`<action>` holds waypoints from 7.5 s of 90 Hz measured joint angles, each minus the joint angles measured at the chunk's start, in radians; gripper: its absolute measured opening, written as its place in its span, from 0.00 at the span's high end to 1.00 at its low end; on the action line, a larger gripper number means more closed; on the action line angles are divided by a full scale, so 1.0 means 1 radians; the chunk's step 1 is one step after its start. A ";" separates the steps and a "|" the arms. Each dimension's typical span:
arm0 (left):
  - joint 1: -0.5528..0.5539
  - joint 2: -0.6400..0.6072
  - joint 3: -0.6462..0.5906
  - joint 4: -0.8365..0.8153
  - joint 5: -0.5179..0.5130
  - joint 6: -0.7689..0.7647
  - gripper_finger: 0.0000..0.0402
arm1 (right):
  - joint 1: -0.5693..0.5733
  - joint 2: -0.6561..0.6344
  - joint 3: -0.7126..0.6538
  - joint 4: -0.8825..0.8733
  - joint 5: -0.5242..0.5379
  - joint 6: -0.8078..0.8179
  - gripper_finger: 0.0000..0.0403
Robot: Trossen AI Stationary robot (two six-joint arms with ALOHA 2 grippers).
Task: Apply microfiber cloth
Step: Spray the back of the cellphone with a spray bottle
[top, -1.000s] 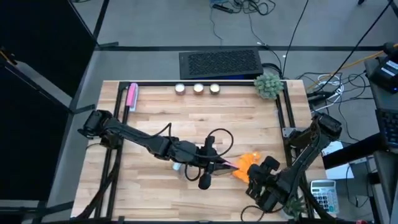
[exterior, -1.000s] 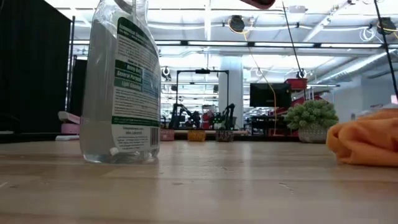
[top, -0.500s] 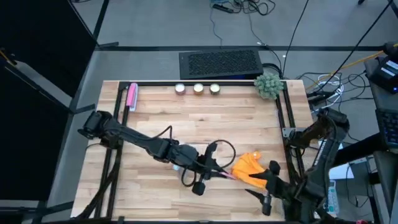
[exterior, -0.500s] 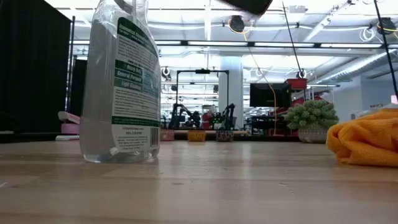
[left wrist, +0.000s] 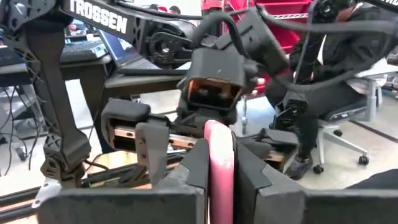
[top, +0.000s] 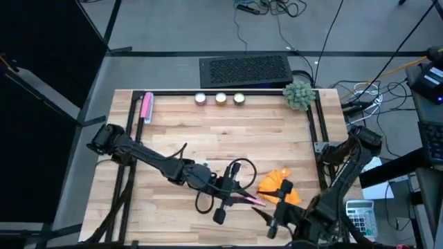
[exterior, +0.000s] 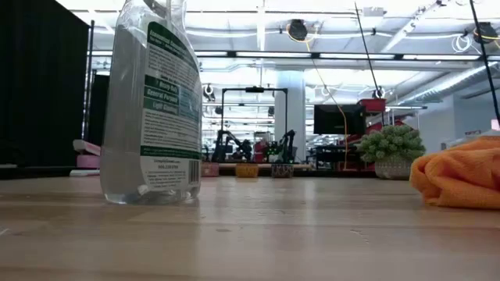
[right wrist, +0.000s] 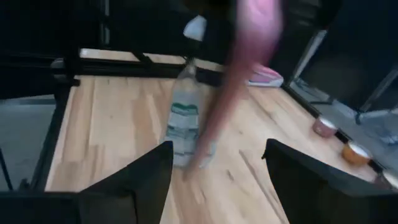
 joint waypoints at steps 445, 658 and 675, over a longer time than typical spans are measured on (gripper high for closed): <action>0.208 -0.176 0.003 -0.430 -0.084 -0.894 0.87 | -0.220 0.004 -0.002 0.138 0.403 -1.410 0.85; -0.181 -0.804 -0.637 -1.044 -0.598 -0.891 0.98 | -0.425 0.320 0.000 0.268 -0.663 0.108 0.03; -0.211 -0.804 -0.637 -1.032 -0.634 -0.892 0.98 | -0.443 0.320 0.000 0.294 -0.669 0.078 0.01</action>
